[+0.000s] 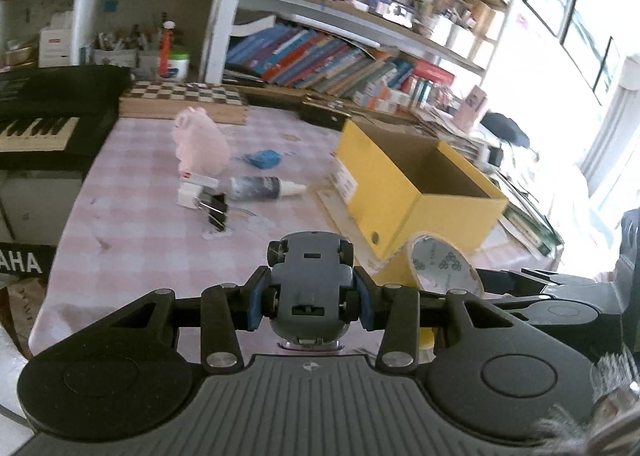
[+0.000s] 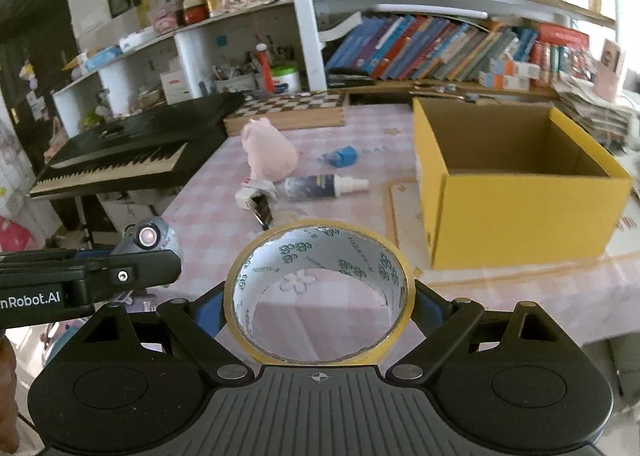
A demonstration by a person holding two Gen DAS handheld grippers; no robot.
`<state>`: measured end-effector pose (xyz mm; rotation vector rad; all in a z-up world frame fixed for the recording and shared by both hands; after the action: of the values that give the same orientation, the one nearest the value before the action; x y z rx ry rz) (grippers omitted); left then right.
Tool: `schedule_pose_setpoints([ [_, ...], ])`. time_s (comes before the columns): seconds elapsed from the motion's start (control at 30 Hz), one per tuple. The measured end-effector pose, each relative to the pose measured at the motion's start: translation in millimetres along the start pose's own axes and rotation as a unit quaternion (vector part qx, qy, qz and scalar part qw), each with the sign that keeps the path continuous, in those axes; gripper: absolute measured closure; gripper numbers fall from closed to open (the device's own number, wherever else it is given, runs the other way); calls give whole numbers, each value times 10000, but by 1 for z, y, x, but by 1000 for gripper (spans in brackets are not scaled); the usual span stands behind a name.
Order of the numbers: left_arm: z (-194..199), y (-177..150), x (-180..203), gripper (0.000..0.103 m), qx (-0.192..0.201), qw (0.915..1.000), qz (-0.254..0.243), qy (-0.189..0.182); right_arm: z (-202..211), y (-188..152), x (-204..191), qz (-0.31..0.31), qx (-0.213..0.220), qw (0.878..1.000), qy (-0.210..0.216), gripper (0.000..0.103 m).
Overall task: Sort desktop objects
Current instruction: 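Carry the car and tape roll together over the yellow box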
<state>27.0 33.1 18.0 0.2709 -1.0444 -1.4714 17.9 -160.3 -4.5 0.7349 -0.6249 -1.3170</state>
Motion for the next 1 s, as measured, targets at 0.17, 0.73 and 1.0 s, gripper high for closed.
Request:
schedule_pose_setpoints([
  [0.17,-2,-12,12,63,-219,9995,-135,-197,12,-18,8,-244,-119,9995,-164,11],
  [0.73,-35,-34,62,63,-972,9866,-770,-1063,50,-62,45,-1093,-379,9884,-985,11],
  [1.0,-49,-37,81,63,-1185,9785,-996,-1362,59,-72,59,-1363,-407,9812,-1304,11],
])
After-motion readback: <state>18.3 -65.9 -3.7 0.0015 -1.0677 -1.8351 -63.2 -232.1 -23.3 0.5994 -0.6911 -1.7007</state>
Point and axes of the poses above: each gripper's, at about its wrist camera, not at the fingertips, and z roughly against the way its jaws point, x to its right, y to its top, the point moved 1 cm from there along -z, roughly the way its jaws point, and after that the axes turned 11 degrees about z, right-handed, at the moved point
